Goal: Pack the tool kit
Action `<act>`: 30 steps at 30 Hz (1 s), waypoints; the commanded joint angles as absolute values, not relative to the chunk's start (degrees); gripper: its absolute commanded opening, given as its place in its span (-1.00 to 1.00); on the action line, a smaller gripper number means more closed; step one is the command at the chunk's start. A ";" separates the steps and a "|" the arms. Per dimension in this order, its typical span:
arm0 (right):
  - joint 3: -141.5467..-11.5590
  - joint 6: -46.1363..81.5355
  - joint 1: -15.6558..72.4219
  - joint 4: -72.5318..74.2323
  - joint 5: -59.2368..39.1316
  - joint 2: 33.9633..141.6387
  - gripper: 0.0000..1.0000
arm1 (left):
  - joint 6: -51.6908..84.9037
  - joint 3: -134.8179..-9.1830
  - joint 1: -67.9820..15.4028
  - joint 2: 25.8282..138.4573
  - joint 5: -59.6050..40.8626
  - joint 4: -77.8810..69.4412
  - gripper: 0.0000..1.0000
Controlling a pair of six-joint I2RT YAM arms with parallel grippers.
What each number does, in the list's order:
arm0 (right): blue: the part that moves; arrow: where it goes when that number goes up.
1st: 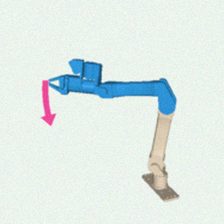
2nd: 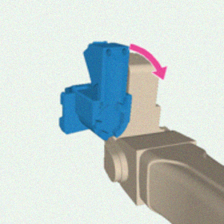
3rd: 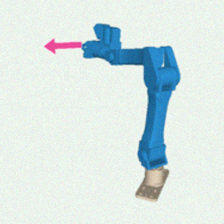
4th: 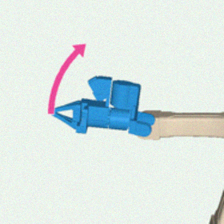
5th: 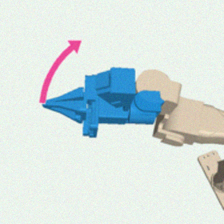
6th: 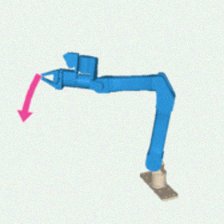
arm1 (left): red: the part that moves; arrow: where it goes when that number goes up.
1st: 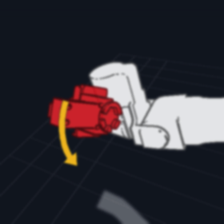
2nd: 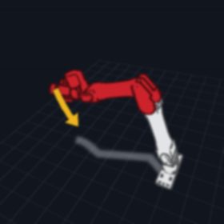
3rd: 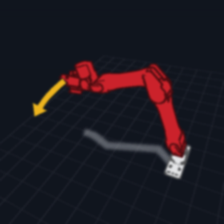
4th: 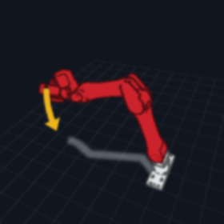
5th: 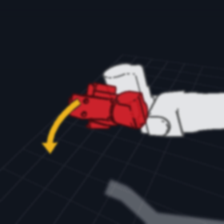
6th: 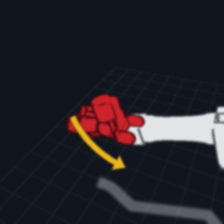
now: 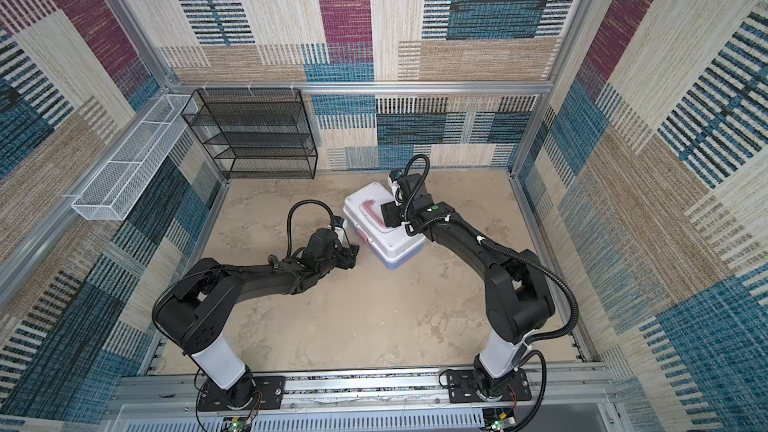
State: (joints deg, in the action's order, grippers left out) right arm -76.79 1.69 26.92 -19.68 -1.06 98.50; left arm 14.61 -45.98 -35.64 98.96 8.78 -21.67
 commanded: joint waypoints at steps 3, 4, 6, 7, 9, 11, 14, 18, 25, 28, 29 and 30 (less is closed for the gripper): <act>-78.79 -0.63 27.22 -20.98 -3.09 100.82 0.39 | 15.55 -45.97 -35.57 99.26 8.48 -23.51 0.54; -78.94 -1.02 27.63 -21.37 -2.80 101.19 0.36 | 15.58 -45.99 -35.59 99.40 8.49 -23.55 0.54; -79.38 -2.03 29.01 -22.24 -0.89 101.89 0.32 | 15.64 -46.01 -35.59 99.33 8.44 -23.58 0.54; -79.66 -2.74 29.92 -22.92 0.49 102.32 0.31 | 15.62 -45.90 -35.55 99.34 8.58 -23.55 0.54; -80.19 -4.00 31.69 -24.17 3.85 103.25 0.31 | 15.60 -45.92 -35.55 99.33 8.71 -23.42 0.54; -80.63 -4.40 32.66 -25.40 6.46 104.23 0.31 | 15.62 -45.93 -35.58 99.38 8.71 -23.46 0.54; -81.03 -4.39 33.33 -26.54 8.59 104.94 0.28 | 15.68 -45.80 -35.57 99.28 8.64 -23.37 0.54; -80.68 -3.46 33.40 -25.64 11.86 103.78 0.41 | 15.67 -45.80 -35.45 99.28 8.71 -23.38 0.54; -81.96 -3.02 32.56 -23.53 9.64 101.44 0.62 | 15.67 -45.49 -35.55 99.10 8.72 -23.43 0.54; -81.21 -2.25 30.77 -21.88 5.13 100.29 0.71 | 15.30 -44.89 -35.46 98.65 8.70 -23.51 0.54; -80.73 -2.44 30.11 -21.28 3.76 99.97 0.74 | 15.03 -44.75 -35.46 98.53 8.73 -23.51 0.54; -80.07 -2.71 29.28 -20.50 2.61 99.57 0.76 | 14.71 -44.44 -35.50 98.46 8.76 -23.63 0.54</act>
